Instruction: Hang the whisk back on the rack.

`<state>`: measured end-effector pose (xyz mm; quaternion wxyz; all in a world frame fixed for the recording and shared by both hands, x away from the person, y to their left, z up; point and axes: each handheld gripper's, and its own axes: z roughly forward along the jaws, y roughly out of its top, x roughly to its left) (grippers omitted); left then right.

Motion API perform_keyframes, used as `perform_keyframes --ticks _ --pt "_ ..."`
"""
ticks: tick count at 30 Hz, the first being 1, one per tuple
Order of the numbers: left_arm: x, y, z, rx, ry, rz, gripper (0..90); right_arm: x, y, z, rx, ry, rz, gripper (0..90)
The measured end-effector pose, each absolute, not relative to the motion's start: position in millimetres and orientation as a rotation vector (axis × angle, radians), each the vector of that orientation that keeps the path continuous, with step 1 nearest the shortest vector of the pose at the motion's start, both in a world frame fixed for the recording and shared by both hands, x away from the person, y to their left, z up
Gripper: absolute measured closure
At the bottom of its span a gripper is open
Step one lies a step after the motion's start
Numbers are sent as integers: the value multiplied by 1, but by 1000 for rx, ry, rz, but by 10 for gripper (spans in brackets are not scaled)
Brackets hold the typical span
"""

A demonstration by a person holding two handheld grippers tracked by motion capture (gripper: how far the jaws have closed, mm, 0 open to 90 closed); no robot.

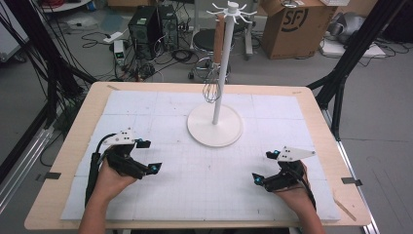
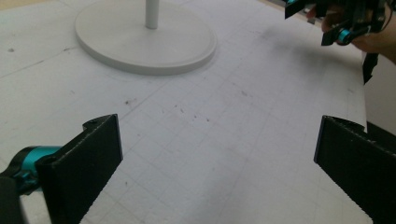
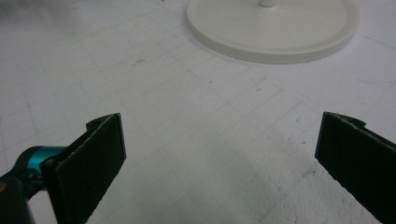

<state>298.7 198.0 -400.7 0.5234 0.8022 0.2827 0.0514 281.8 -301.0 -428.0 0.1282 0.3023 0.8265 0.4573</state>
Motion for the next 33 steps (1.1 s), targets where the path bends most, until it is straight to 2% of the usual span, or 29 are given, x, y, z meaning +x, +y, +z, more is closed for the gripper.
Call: perform_keyframes --ticks 10,33 --pt "299 199 -402 1935 638 163 16 279 -305 -432 909 2399 1320 8" --pt "291 207 -409 1918 651 156 16 282 -302 -432 915 2401 1316 8"
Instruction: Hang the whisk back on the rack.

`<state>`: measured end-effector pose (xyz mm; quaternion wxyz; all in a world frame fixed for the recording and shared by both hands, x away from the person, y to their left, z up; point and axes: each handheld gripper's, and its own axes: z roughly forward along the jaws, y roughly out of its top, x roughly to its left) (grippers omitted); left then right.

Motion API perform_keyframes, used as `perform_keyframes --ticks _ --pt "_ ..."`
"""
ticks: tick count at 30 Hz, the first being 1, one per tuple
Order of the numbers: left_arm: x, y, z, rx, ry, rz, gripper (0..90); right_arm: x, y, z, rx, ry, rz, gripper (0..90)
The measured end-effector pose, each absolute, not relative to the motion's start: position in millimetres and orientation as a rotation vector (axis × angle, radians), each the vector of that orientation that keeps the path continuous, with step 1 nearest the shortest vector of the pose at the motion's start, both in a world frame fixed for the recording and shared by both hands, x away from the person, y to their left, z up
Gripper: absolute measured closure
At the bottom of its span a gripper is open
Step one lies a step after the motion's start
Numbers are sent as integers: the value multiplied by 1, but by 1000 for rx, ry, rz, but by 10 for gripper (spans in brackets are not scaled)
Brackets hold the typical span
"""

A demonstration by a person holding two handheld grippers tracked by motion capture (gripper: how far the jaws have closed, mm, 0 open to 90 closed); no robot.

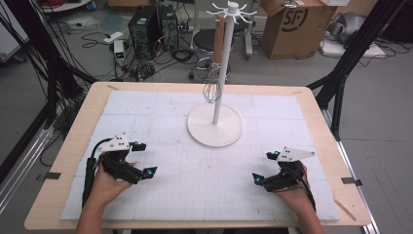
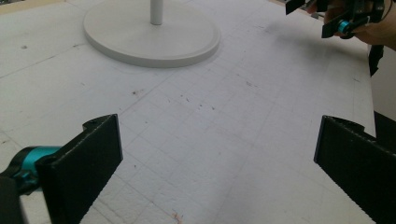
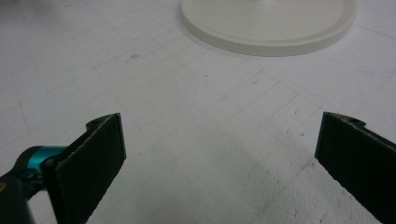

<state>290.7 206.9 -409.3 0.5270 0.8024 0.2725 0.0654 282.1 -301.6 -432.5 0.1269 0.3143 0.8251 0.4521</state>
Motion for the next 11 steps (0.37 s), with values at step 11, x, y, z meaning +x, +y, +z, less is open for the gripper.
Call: perform_keyframes --ticks 11 --pt "294 207 -413 1934 673 154 16 281 -300 -434 910 2413 1304 8"
